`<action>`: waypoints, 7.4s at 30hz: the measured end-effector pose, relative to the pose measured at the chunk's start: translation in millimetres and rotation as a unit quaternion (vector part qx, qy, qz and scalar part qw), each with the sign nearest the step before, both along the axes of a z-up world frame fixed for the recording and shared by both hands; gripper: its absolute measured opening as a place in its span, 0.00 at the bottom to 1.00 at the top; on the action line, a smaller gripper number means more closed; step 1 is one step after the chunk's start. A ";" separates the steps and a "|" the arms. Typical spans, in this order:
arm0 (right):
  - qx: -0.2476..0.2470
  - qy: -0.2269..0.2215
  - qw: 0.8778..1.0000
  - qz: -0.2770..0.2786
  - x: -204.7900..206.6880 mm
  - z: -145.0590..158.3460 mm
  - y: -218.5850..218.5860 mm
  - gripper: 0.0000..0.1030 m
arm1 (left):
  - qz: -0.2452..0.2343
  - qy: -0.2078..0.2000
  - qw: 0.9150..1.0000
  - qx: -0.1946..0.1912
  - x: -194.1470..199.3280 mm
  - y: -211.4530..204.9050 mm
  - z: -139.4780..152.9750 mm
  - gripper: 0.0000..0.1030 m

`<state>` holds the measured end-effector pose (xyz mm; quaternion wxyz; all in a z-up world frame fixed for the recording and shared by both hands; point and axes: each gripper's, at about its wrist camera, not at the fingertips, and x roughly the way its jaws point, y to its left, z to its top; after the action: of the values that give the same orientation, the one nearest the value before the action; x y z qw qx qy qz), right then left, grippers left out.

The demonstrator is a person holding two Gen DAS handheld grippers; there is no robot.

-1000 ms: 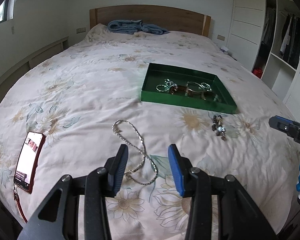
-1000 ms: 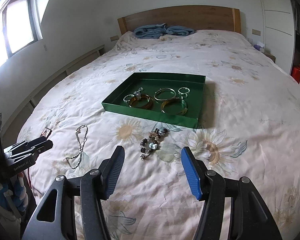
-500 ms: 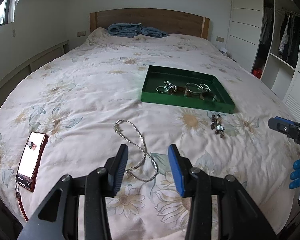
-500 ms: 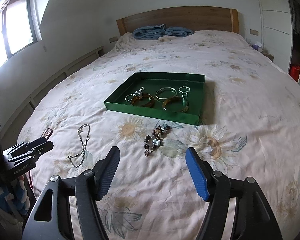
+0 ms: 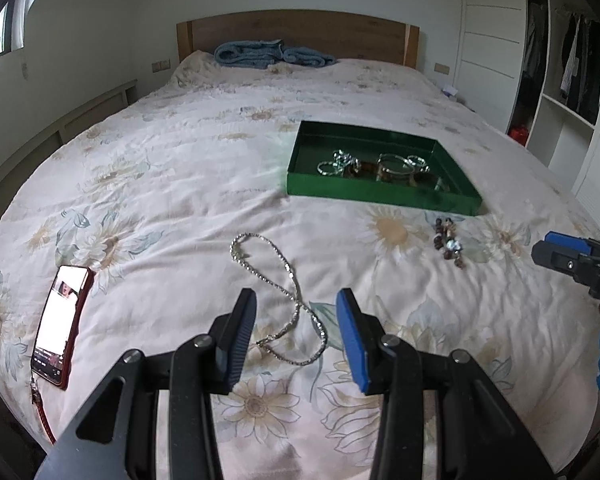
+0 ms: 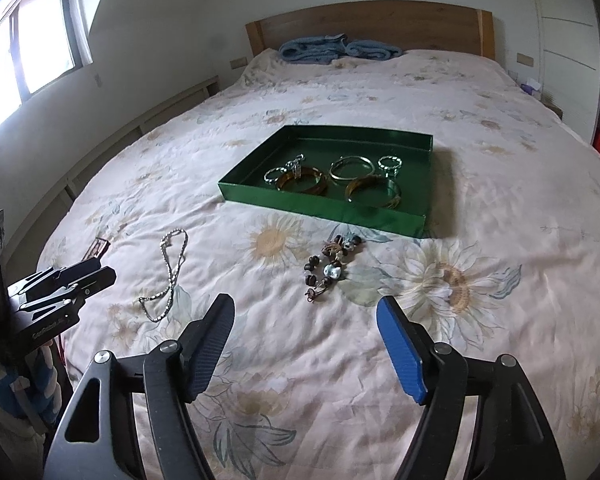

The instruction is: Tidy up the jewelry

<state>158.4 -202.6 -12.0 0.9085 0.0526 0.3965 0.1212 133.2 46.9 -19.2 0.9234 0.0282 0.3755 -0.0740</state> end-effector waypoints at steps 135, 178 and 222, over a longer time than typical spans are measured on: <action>0.006 -0.108 0.994 0.025 -75.8 78.1 6.7 0.09 | -0.070 -0.036 0.989 -0.129 -54.3 -34.9 63.5 0.04; -0.006 -0.011 0.997 -0.079 256.8 -23.5 -60.2 0.09 | -0.044 0.072 0.993 -0.077 305.6 -145.5 -11.8 0.04; -0.040 -0.078 0.994 -0.071 45.9 33.1 3.8 0.73 | -0.005 -0.076 0.997 -0.015 59.4 -69.3 70.8 0.56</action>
<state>204.3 -198.8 21.2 0.9442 0.0342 0.3244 0.0443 192.5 -22.4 51.6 0.9491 0.0212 0.3034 -0.0817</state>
